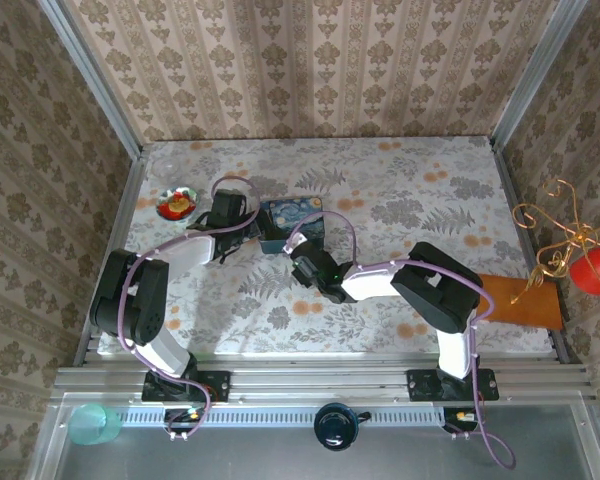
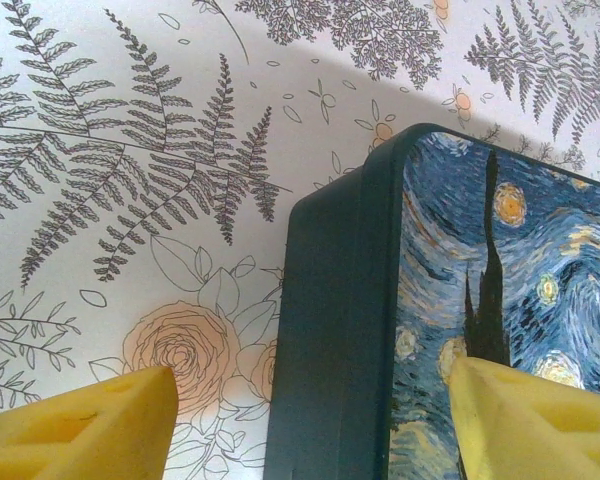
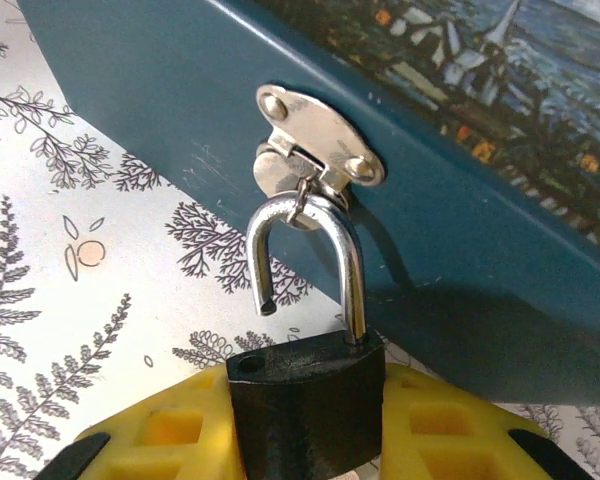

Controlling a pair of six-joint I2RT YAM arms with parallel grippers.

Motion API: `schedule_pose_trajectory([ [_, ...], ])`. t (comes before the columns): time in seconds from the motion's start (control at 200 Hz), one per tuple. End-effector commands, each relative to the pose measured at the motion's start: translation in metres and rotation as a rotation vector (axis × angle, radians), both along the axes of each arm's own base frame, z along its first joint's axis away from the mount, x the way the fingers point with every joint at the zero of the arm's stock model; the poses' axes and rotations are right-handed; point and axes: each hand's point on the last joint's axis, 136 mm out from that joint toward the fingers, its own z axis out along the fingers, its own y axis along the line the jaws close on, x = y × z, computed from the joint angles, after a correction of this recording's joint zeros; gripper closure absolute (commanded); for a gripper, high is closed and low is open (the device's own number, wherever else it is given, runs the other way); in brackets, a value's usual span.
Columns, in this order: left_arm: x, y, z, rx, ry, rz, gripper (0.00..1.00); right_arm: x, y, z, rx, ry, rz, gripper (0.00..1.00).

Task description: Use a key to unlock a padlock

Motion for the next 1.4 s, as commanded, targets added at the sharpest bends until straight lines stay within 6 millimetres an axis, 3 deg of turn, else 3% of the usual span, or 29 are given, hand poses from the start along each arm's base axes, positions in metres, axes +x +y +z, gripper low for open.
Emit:
schedule_pose_trajectory([
  [0.0,-0.064,0.042,-0.081,0.186,0.311,0.047,0.29,-0.010,-0.013,-0.013,0.045,0.101,-0.049,0.95],
  [0.09,-0.066,0.043,-0.082,0.185,0.313,0.046,0.29,-0.013,-0.012,-0.012,0.117,0.146,-0.063,1.00],
  [0.35,-0.073,0.039,-0.085,0.182,0.320,0.042,0.30,-0.015,-0.008,-0.013,0.414,0.321,-0.183,1.00],
  [0.675,-0.082,0.032,-0.090,0.185,0.328,0.037,0.30,0.004,-0.003,-0.014,0.787,0.455,-0.298,1.00],
  [1.395,-0.084,0.047,-0.096,0.190,0.335,0.101,0.31,0.009,-0.017,0.005,1.072,0.458,-0.297,1.00],
])
